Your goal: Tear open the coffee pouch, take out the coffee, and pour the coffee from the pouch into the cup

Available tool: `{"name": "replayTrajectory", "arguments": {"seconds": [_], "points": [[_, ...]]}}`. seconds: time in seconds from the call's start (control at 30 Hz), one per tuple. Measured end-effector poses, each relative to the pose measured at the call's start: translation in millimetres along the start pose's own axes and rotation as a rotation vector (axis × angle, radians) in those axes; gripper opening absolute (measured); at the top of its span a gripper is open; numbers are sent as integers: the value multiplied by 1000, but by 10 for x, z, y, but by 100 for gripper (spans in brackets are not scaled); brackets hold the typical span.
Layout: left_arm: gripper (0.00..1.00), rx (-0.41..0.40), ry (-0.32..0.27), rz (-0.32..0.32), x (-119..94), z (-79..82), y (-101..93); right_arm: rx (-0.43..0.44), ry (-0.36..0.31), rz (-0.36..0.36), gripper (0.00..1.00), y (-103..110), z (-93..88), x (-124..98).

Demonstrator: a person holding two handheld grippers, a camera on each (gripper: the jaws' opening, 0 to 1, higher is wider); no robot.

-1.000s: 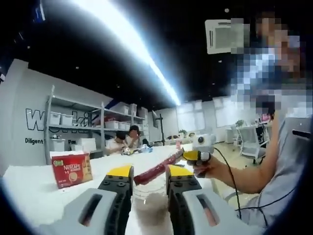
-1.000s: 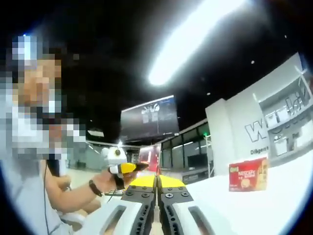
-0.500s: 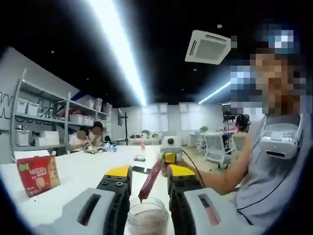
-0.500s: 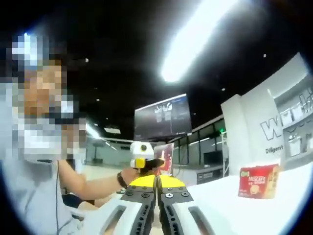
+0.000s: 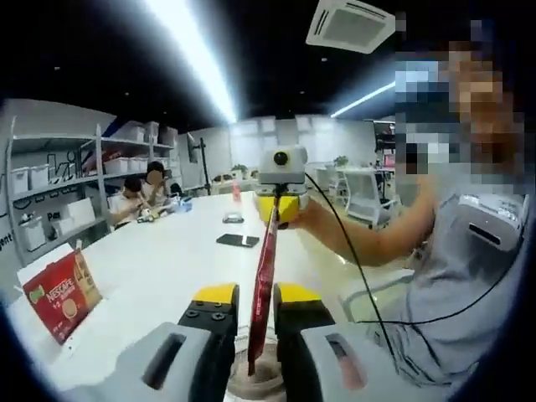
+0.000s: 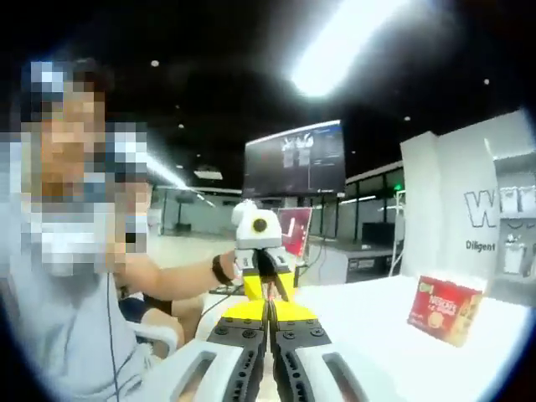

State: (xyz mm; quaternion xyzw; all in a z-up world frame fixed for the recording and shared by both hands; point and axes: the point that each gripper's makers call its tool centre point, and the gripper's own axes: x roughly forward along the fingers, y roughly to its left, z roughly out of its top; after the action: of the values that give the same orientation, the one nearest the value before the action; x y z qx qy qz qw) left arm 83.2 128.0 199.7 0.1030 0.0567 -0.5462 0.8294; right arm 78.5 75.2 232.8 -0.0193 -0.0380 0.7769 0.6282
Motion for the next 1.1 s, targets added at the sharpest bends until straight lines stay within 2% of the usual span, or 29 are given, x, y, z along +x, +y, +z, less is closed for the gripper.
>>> {"name": "replayTrajectory", "arguments": {"seconds": [0.13, 0.3, 0.37, 0.43, 0.53, 0.63, 0.7, 0.83, 0.93, 1.0, 1.07, 1.1], "points": [[8, 10, -10, -17, 5, 11, -34, 28, 9, -9, 2, -36, -15, -14], [5, 1, -18, -23, 1, -10, -34, 43, -37, -16, 3, -70, -54, -37], [5, -14, -23, -22, 2, -22, -9, -14, -74, -20, 11, -97, -41, -37], [4, -24, -31, -25, 5, -18, -4, -6, -73, -26, 18, -110, -82, -20], [5, -34, -27, -31, 14, -34, -7, -6, -76, -33, 17, -118, -111, 15], [5, -36, -15, -31, 24, -63, -11, -3, -82, -38, 5, -128, -101, 54], [5, -42, -13, -33, 26, -65, -21, 11, -83, -46, 3, -143, -81, 61], [13, -44, -48, -29, 22, 15, -13, 23, -93, -44, 3, -122, -56, 73], [12, -39, -52, -39, 104, 86, -53, 24, -81, -39, 3, -116, -77, 100], [7, -21, -43, -39, 138, 91, -71, 27, -73, -35, 2, -90, -89, 126], [6, -6, -32, -40, 165, 88, -100, 34, -61, -36, 2, -81, -90, 118], [6, -1, -49, -42, 155, 99, -108, 42, -62, -46, 2, -102, -75, 84]]}}
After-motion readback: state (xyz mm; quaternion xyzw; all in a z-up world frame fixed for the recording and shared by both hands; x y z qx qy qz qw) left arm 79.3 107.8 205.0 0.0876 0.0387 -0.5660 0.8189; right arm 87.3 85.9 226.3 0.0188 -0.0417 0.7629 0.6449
